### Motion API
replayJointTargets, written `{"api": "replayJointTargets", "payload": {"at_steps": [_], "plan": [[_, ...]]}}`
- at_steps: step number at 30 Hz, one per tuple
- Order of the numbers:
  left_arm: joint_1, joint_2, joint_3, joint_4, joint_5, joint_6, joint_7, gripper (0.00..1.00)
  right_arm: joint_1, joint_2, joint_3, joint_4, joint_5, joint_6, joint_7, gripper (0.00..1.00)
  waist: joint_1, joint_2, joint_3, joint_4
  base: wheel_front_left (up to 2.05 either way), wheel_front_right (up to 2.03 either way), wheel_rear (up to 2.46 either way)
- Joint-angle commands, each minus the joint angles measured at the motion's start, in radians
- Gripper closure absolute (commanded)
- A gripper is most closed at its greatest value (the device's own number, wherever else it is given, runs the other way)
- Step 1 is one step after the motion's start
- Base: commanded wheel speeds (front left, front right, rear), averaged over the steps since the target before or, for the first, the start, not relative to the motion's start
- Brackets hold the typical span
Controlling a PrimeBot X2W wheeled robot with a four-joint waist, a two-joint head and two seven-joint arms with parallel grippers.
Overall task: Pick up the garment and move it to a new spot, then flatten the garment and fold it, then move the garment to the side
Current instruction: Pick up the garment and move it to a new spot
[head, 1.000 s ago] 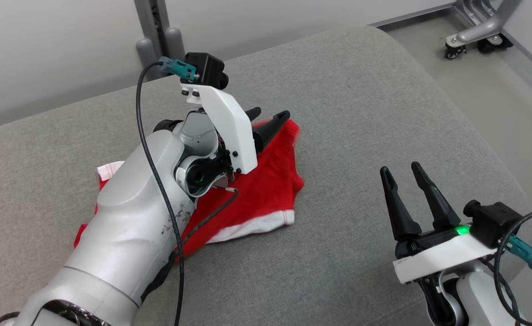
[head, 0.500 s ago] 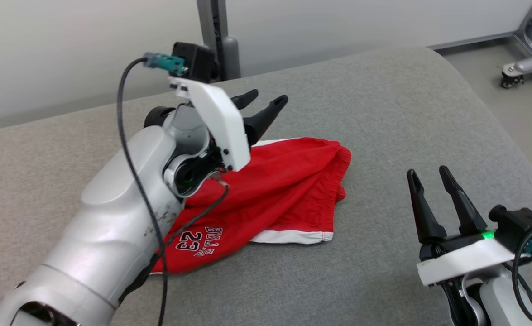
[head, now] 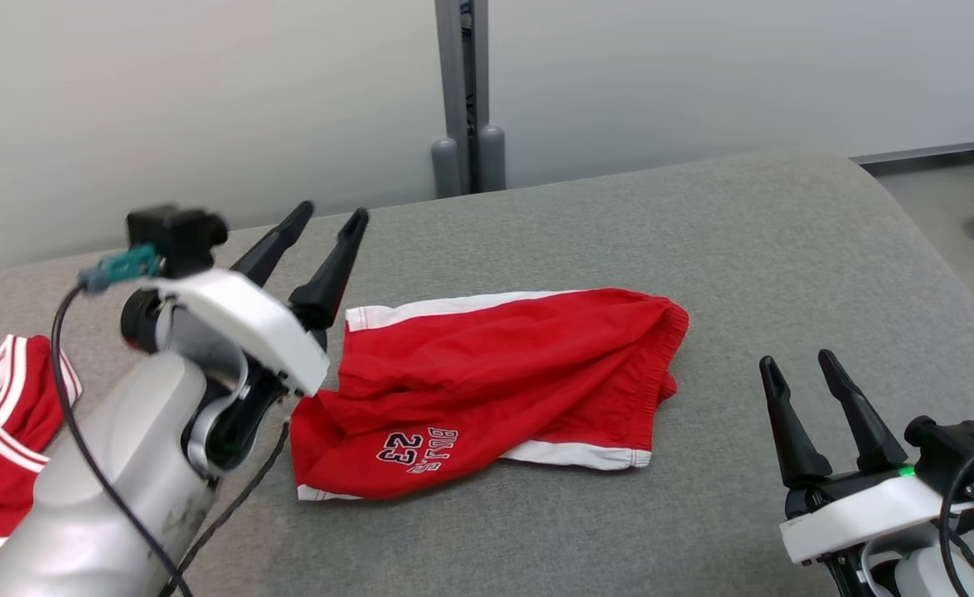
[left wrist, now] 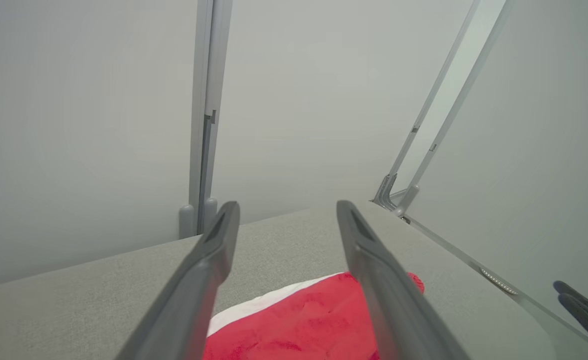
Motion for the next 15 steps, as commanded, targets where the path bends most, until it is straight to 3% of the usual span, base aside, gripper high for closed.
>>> {"api": "replayJointTargets", "payload": {"at_steps": [1, 6, 11, 15], "plan": [[0.038, 0.014, 0.013, -0.017, 0.019, 0.029, -0.039, 0.0, 0.012, -0.005, -0.007, -0.009, 0.0, 0.002, -0.004, 0.0, 0.0, 0.0, -0.009, 0.017, 0.0, 0.0, 0.0], [0.167, 0.05, 0.063, -0.097, 0.051, 0.122, -0.18, 0.0, 0.04, 0.005, -0.017, -0.034, -0.01, 0.002, -0.004, 0.0, 0.0, 0.0, -0.014, 0.036, 0.0, 0.0, 0.0], [0.288, 0.062, 0.173, -0.193, 0.149, 0.206, -0.221, 0.0, 0.054, 0.014, -0.033, -0.067, -0.013, 0.002, -0.004, 0.0, 0.0, 0.0, 0.003, 0.049, 0.0, 0.0, 0.0], [0.424, -0.004, 0.346, -0.301, 0.263, 0.226, -0.221, 0.0, 0.06, 0.01, -0.046, -0.09, -0.019, 0.002, -0.004, 0.0, 0.0, 0.0, 0.012, 0.053, 0.0, 0.0, 0.0]]}}
